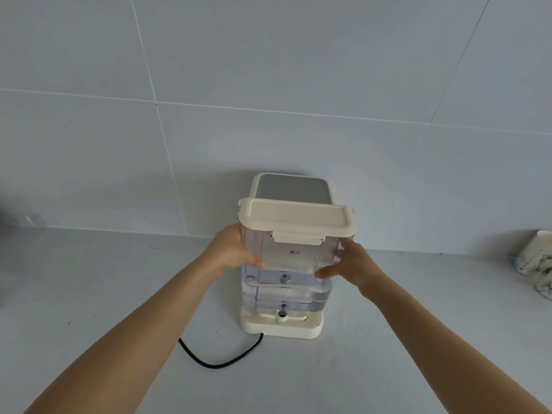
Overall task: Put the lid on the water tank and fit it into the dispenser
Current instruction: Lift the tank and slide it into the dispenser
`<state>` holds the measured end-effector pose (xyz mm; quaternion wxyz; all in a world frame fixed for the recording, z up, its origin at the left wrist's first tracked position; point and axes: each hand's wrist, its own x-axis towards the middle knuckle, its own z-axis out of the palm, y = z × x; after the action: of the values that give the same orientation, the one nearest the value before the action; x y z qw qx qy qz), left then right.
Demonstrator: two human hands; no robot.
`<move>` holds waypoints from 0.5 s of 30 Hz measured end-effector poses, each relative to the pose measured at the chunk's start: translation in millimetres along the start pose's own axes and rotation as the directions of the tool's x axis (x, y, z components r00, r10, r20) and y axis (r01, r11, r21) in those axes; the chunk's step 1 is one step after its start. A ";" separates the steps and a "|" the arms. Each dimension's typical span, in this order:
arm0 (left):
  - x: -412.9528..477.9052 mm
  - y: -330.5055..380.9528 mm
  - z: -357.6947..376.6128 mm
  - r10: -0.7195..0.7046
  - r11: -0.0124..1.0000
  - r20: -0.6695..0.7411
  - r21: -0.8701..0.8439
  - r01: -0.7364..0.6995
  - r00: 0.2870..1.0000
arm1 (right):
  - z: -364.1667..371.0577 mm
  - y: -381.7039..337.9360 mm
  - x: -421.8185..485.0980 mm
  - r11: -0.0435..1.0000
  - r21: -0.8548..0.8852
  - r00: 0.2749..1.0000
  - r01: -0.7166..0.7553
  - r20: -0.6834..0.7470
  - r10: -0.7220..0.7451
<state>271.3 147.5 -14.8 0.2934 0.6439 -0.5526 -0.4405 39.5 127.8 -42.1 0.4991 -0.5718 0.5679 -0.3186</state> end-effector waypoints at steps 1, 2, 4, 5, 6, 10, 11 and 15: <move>1.6 -1.5 0.1 -0.002 1.000 0.004 -0.007 0.002 1.000 | 0.8 1.4 0.3 1.000 0.004 1.000 -0.002 -0.002 0.002; 3.2 -3.0 0.2 -0.001 1.000 0.009 -0.012 0.001 1.000 | 1.6 2.3 0.2 1.000 0.005 1.000 -0.004 -0.003 0.004; 6.1 -6.2 0.5 -0.002 1.000 0.015 -0.016 0.003 1.000 | 3.1 4.2 0.0 1.000 -0.004 1.000 -0.007 -0.009 0.007; 7.1 -8.0 0.9 -0.006 1.000 0.015 -0.014 0.006 1.000 | 3.8 5.7 0.2 1.000 -0.011 1.000 -0.007 -0.012 0.007; 8.1 -9.8 1.6 -0.010 1.000 0.014 -0.009 0.010 1.000 | 4.1 7.3 0.2 1.000 -0.018 1.000 -0.009 -0.013 0.009; 10.7 -16.5 6.3 -0.004 1.000 0.009 0.020 0.004 1.000 | 6.2 13.3 0.0 0.998 -0.057 0.999 -0.039 -0.009 0.038; 10.5 -17.8 7.5 -0.005 1.000 0.007 0.030 0.005 1.000 | 7.1 14.9 0.0 0.997 -0.062 0.999 -0.046 -0.010 0.046; 11.5 -23.0 10.2 -0.026 0.997 -0.013 0.076 0.027 1.000 | 10.6 20.4 0.4 0.996 -0.072 0.998 -0.061 -0.022 0.059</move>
<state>272.6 142.5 -42.0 0.2663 0.6645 -0.5587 -0.4188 42.6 132.5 -64.4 0.4815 -0.5691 0.6009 -0.2883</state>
